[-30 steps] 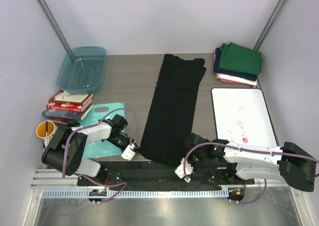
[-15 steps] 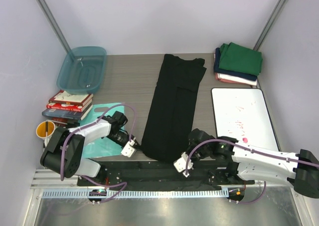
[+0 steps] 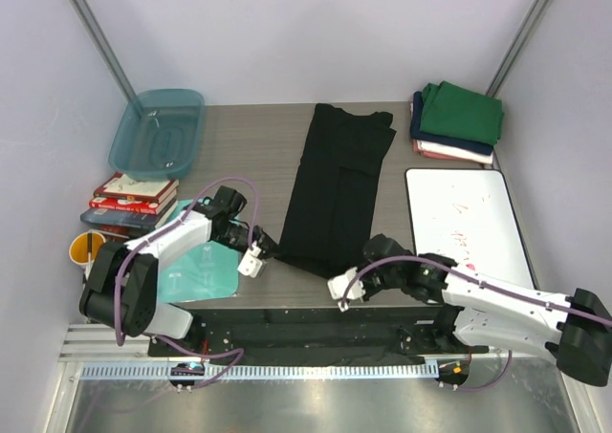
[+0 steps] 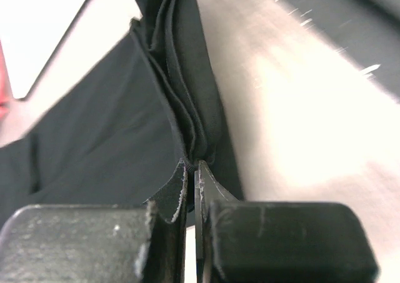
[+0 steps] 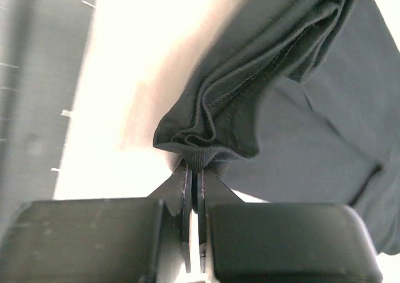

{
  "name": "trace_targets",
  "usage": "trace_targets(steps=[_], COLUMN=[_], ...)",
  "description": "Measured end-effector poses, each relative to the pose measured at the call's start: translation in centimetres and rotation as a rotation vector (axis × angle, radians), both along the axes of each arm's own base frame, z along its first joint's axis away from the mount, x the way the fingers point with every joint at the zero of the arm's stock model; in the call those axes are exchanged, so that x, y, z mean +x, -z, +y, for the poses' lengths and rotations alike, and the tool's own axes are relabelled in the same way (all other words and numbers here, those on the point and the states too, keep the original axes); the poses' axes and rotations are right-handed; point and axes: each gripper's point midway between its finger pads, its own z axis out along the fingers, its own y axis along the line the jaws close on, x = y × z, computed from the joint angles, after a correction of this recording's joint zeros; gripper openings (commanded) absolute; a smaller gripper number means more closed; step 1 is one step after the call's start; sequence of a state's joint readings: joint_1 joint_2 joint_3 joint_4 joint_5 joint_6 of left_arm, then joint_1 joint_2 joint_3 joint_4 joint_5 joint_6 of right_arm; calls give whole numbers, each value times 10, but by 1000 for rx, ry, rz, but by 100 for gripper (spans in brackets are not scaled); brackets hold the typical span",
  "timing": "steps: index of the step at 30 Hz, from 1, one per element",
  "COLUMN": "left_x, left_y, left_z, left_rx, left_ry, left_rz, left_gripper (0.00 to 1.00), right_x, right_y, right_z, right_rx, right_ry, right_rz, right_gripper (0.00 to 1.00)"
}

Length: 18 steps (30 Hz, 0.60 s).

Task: Fold and stack the t-shirts
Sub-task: Fold the folded rectangular tshirt in 1/3 of the way

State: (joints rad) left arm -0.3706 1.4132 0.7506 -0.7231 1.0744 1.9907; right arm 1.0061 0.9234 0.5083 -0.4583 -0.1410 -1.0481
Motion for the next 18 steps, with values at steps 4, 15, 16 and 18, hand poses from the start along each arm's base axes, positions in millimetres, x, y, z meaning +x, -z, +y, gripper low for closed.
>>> trace_targets(steps=[4,15,16,18], left_x=[27,125,133,151], left_y=[-6,-9,-8,-8], left_z=[-7,-17,-17,-20], left_rx=[-27,-52,-53,-58], left_ry=[-10,-77,-81,-88], left_rz=[-84,-183,-188,-205], left_gripper=[0,0,0,0], right_x=[39,133,139,150], right_y=[-6,-24,-25,-25], right_z=[-8,-16,-17,-21], right_rx=[-11,-30,-30,-31], right_ry=[122,281,287,304], right_rz=[-37,-118,-127,-140], right_gripper=[1,1,1,1])
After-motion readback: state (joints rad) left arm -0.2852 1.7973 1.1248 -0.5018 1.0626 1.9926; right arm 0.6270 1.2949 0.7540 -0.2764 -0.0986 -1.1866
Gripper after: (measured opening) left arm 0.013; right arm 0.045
